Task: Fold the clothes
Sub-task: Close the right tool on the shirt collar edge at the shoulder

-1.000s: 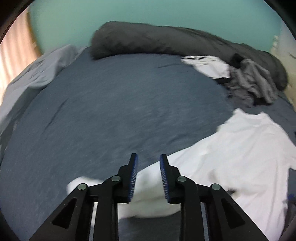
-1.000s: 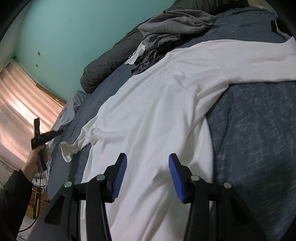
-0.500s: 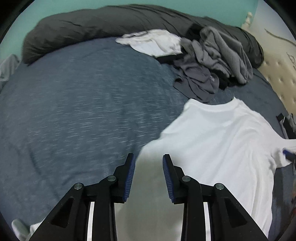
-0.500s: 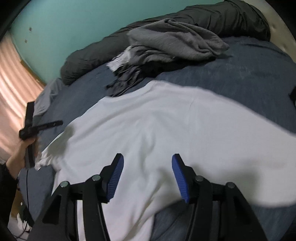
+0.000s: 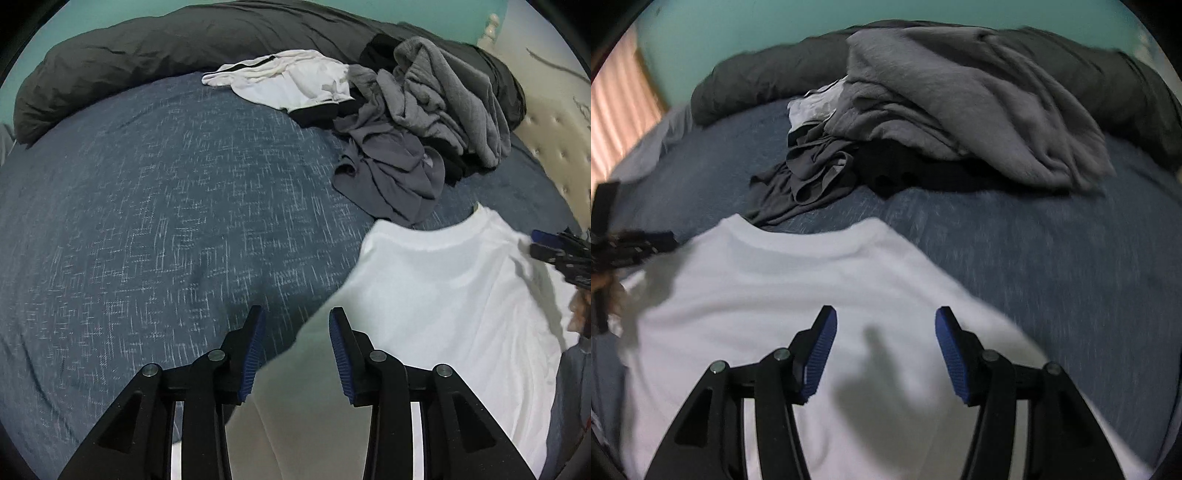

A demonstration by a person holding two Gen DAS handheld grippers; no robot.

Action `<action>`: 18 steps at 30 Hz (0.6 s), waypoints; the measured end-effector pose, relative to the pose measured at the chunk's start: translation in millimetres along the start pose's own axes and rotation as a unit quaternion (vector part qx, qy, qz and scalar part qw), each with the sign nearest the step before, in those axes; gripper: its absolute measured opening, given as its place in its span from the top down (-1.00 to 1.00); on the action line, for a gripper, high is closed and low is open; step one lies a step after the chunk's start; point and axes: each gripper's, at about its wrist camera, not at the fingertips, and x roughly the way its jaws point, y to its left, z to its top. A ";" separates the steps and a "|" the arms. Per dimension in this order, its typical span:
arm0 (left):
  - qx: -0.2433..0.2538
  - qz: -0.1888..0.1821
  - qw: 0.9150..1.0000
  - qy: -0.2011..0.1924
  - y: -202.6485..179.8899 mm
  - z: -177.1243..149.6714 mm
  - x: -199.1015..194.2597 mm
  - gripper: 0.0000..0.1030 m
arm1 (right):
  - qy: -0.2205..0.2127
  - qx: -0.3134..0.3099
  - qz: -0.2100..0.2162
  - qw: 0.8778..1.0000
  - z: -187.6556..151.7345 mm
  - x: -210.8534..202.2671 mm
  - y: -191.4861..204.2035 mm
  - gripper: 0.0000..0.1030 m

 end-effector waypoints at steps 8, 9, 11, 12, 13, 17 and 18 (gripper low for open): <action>-0.007 -0.003 1.000 -0.004 16.2 -2.5 9.2 0.19 | 0.028 -0.063 -0.023 0.997 22.9 55.9 7.9 -0.09; -0.008 -0.002 1.000 -0.003 17.9 -3.4 10.0 0.19 | 0.029 -0.067 -0.024 0.997 24.4 60.5 9.1 -0.09; -0.009 -0.002 1.000 -0.002 21.4 -4.9 11.9 0.19 | 0.030 -0.068 -0.021 0.997 27.0 66.2 7.5 0.09; -0.011 -0.003 1.000 -0.002 22.9 -5.7 12.3 0.19 | 0.031 -0.068 -0.020 0.997 28.3 69.0 6.8 0.20; -0.011 -0.003 1.000 -0.003 23.9 -6.3 12.6 0.19 | 0.031 -0.069 -0.018 0.997 29.6 71.8 6.0 0.35; -0.010 -0.003 1.000 -0.003 25.6 -7.7 13.6 0.19 | 0.027 -0.079 -0.022 0.996 33.1 72.2 7.2 0.87; -0.011 -0.004 1.000 -0.003 26.0 -7.8 13.5 0.19 | 0.020 -0.085 -0.026 0.996 32.4 68.7 9.1 0.89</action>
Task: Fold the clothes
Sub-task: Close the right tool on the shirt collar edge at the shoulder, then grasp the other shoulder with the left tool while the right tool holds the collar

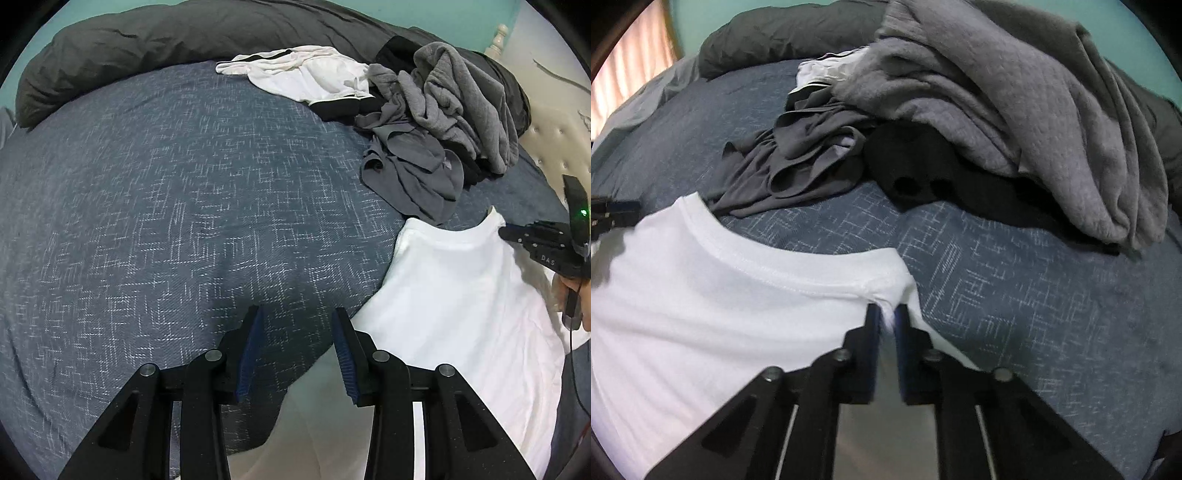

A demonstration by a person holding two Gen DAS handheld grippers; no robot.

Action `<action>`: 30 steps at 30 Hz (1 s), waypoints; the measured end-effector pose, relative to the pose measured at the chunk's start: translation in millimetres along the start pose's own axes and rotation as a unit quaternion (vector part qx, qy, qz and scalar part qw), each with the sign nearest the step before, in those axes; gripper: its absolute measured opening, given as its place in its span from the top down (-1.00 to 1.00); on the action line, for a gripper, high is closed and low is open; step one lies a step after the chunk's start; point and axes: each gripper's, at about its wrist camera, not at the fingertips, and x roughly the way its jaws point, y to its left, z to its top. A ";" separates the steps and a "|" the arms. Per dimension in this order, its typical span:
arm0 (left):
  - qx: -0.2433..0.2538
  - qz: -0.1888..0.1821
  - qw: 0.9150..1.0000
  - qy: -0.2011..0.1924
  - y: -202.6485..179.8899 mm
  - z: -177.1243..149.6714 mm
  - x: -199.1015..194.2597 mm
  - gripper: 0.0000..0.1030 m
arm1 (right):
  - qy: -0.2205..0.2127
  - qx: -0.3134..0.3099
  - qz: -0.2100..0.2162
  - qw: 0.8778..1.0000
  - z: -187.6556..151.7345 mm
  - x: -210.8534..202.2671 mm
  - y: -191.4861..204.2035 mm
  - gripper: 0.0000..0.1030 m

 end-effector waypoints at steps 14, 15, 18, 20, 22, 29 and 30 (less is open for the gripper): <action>0.000 -0.046 0.999 0.010 -33.2 12.2 -0.4 0.05 | -0.065 0.031 -0.011 0.997 -34.1 -69.1 -41.4 0.91; 0.004 -0.052 0.999 0.013 -40.8 13.0 1.3 0.05 | -0.060 0.027 -0.012 0.998 -38.3 -66.7 -39.6 0.91; 0.026 -0.060 0.998 0.025 -62.6 13.7 7.2 0.05 | -0.050 0.031 -0.007 0.998 -52.4 -61.2 -35.7 0.91; 0.032 -0.066 0.997 0.033 -75.7 14.2 12.8 0.05 | -0.050 0.039 0.000 0.998 -59.8 -59.9 -36.5 0.91; 0.045 -0.067 0.996 0.034 -86.4 14.2 14.2 0.04 | -0.051 0.044 0.002 0.998 -63.8 -59.9 -37.6 0.91; 0.100 -0.061 0.992 0.035 -117.3 11.5 20.4 0.01 | -0.059 0.046 0.010 0.997 -61.8 -60.9 -38.5 0.91; 0.103 -0.060 0.992 0.037 -118.9 10.8 23.0 0.01 | -0.060 0.046 0.010 0.997 -61.3 -60.9 -38.8 0.91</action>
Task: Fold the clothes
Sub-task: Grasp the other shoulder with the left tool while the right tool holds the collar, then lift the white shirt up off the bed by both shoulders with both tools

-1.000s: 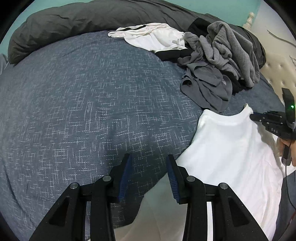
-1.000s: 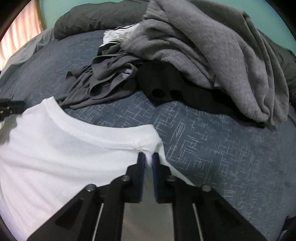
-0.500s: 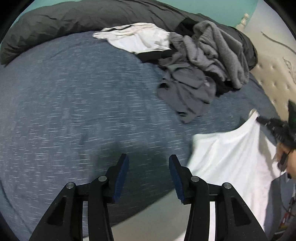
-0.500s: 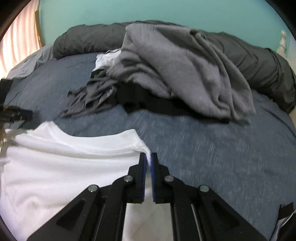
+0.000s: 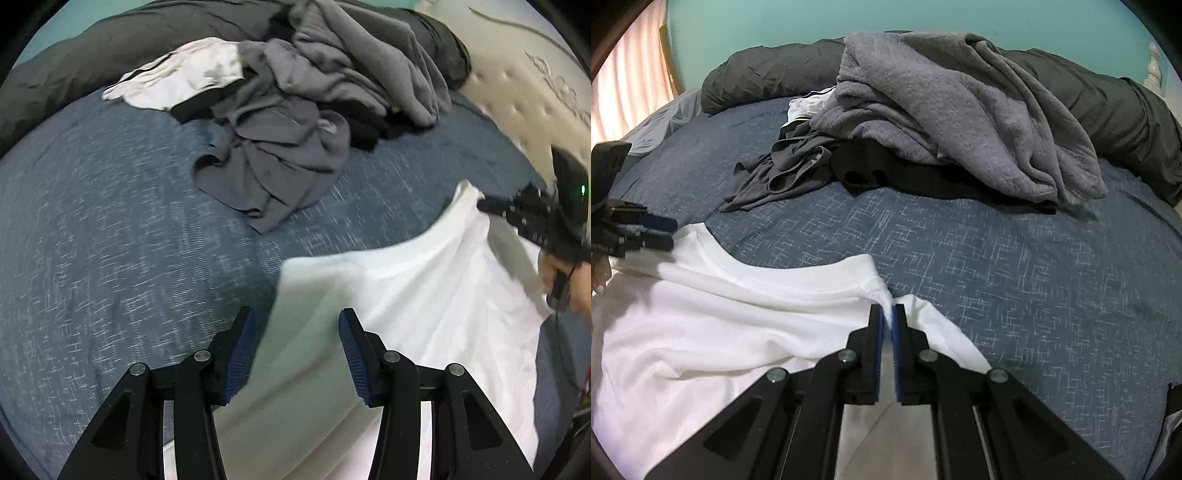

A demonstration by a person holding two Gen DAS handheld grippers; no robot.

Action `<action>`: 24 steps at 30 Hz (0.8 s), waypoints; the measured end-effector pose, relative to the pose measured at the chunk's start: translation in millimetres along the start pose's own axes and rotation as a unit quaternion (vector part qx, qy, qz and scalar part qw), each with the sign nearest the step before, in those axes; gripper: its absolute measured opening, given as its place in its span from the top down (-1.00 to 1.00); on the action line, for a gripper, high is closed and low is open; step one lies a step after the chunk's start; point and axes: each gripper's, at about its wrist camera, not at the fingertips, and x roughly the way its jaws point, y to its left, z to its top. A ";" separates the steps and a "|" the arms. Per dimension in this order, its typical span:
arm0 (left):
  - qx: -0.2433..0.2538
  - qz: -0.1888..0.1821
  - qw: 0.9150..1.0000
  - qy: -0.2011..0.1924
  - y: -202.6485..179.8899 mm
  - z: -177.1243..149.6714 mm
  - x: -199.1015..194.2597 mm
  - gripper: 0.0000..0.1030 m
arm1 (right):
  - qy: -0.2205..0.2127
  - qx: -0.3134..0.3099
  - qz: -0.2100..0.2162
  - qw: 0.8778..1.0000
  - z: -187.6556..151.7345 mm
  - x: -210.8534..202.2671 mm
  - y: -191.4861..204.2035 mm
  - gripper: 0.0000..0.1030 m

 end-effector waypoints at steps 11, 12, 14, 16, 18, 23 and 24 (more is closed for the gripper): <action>0.030 0.030 0.999 -0.004 -8.9 1.5 11.9 0.83 | -0.005 -0.005 0.005 1.000 1.2 0.4 6.0 0.91; 0.032 0.035 0.999 -0.009 -9.4 2.6 8.2 0.85 | -0.007 -0.004 0.006 1.000 1.8 -0.2 6.8 0.91; 0.030 0.048 0.998 -0.029 -6.9 5.2 -3.7 0.86 | -0.011 -0.005 0.008 1.000 3.2 -2.1 8.8 0.91; 0.017 0.061 0.997 -0.053 1.3 10.1 -19.7 0.86 | -0.021 -0.006 0.009 1.000 6.6 -6.4 12.1 0.91; 0.000 0.071 0.995 -0.073 10.8 16.6 -37.5 0.86 | -0.034 -0.006 0.010 0.999 11.2 -12.3 15.7 0.91; 0.004 0.104 0.989 -0.109 11.5 25.7 -72.5 0.87 | -0.070 -0.006 0.008 0.997 34.6 -31.2 31.9 0.91; 0.004 0.105 0.988 -0.115 10.2 27.3 -78.3 0.87 | -0.080 -0.005 0.007 0.997 39.6 -36.9 34.8 0.91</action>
